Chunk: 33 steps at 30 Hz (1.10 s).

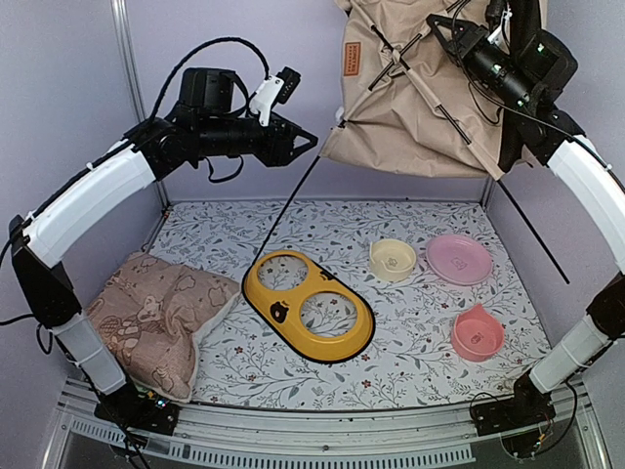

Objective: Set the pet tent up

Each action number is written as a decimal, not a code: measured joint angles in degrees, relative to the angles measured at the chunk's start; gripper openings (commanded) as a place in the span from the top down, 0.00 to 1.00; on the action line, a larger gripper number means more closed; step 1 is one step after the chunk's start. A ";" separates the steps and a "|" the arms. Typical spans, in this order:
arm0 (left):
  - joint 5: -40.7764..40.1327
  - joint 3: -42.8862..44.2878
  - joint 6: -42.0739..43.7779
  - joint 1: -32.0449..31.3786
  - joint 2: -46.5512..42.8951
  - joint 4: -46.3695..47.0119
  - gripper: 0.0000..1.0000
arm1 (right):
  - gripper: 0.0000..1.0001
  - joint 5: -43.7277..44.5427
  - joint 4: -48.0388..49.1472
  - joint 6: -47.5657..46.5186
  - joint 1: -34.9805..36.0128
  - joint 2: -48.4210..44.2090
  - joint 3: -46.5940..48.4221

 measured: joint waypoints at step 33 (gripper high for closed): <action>-0.59 -1.11 3.15 -3.30 8.61 2.40 0.52 | 1.00 -8.24 -0.83 6.64 -1.31 5.44 1.53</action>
